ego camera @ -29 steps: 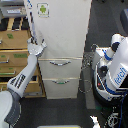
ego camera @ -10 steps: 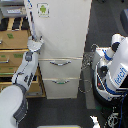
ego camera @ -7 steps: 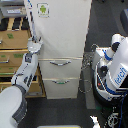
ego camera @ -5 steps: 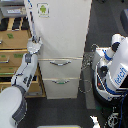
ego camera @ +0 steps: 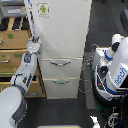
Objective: Opening the fridge
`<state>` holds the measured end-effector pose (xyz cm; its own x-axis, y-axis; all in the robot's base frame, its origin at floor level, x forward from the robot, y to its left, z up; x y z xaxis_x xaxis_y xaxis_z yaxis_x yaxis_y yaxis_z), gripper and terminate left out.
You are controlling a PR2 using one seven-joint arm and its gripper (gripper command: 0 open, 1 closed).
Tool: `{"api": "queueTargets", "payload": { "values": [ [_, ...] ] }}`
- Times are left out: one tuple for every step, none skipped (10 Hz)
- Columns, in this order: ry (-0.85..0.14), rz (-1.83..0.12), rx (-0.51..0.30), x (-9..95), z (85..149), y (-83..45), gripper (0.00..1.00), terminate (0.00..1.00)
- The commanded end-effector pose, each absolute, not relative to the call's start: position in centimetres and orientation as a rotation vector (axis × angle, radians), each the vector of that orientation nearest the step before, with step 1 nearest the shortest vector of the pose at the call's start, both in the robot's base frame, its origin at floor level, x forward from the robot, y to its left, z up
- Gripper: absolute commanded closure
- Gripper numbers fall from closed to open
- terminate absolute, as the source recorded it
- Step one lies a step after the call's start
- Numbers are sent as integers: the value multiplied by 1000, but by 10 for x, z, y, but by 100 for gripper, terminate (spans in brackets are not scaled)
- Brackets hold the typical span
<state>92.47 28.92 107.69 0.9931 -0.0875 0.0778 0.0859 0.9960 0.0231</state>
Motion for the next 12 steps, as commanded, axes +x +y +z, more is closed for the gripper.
{"api": "queueTargets", "payload": {
  "values": [
    [-62, -101, 38, 920, 1067, 283, 100, 0],
    [-62, -103, 39, 919, 1067, 282, 100, 0],
    [-60, -105, 41, 917, 1066, 282, 100, 0],
    [-60, -104, 41, 917, 1066, 283, 100, 0],
    [-75, -133, 32, 905, 1072, 277, 100, 0],
    [-110, -222, 32, 873, 1084, 266, 100, 0],
    [-144, -302, 24, 834, 1101, 258, 100, 0],
    [-232, -477, 9, 726, 1154, 242, 100, 0],
    [-270, -566, 27, 656, 1178, 235, 100, 0],
    [-321, -695, 94, 554, 1204, 221, 100, 0],
    [-444, -882, 140, 372, 1266, 196, 100, 0],
    [-504, -958, 126, 296, 1298, 187, 100, 0]
  ]
}}
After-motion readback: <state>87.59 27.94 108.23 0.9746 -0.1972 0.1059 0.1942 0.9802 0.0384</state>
